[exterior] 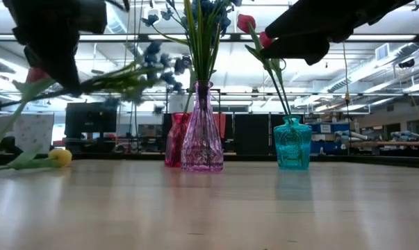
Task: Sort flowers into vase by color
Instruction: Put the blue flowers into the pink transparent vase
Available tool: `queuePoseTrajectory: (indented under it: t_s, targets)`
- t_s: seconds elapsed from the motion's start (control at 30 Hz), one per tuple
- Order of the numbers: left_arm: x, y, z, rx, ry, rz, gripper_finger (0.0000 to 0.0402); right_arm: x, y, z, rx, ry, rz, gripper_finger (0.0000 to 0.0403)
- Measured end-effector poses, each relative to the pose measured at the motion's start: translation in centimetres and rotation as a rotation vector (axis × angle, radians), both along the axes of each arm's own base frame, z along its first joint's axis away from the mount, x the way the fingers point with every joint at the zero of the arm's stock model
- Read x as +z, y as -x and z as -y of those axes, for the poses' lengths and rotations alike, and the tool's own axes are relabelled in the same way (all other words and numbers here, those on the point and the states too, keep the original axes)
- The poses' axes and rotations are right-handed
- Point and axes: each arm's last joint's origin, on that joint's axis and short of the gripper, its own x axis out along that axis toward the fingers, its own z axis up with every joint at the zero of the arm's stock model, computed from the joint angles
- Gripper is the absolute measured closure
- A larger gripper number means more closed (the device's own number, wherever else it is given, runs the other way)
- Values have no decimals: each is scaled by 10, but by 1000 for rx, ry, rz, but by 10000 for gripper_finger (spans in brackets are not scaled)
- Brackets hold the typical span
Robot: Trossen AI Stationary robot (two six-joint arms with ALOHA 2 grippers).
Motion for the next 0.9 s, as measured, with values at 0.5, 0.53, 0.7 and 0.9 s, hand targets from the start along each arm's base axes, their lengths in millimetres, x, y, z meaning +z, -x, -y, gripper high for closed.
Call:
queuePoseTrajectory:
  t_s: [0.5,0.53,0.7,0.9]
  targets:
    - [42,39,-25,121,-375,284,373,3,0,0,0,-19,19,123]
    - [43,40,-27,136,-403,299,373,3,0,0,0,-19,20,123]
    - [55,41,-31,164,-589,408,373,4,-1,0,-5,-15,33,123]
    - [71,27,-28,124,-721,481,372,4,-2,2,-29,-8,38,123]
